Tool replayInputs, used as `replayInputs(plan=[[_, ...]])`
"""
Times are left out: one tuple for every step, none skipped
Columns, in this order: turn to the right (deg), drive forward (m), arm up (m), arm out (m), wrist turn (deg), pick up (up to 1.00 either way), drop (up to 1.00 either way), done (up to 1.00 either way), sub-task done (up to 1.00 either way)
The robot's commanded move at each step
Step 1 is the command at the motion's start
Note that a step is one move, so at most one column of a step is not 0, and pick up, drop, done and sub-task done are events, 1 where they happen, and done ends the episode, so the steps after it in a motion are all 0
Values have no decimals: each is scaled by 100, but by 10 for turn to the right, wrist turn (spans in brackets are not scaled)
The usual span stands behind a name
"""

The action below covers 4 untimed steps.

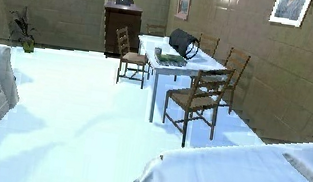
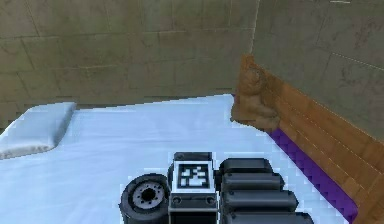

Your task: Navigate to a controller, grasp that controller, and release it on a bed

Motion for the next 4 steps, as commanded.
replayInputs(plan=[[0, 0, 0, 48, 0, 0, 0, 0, 0], [0, 0, 0, 0, 450, 0, 0, 0, 0], [0, 0, 0, 0, 450, 0, 0, 0, 0], [0, 0, 0, 0, 60, 0, 0, 0, 0]])
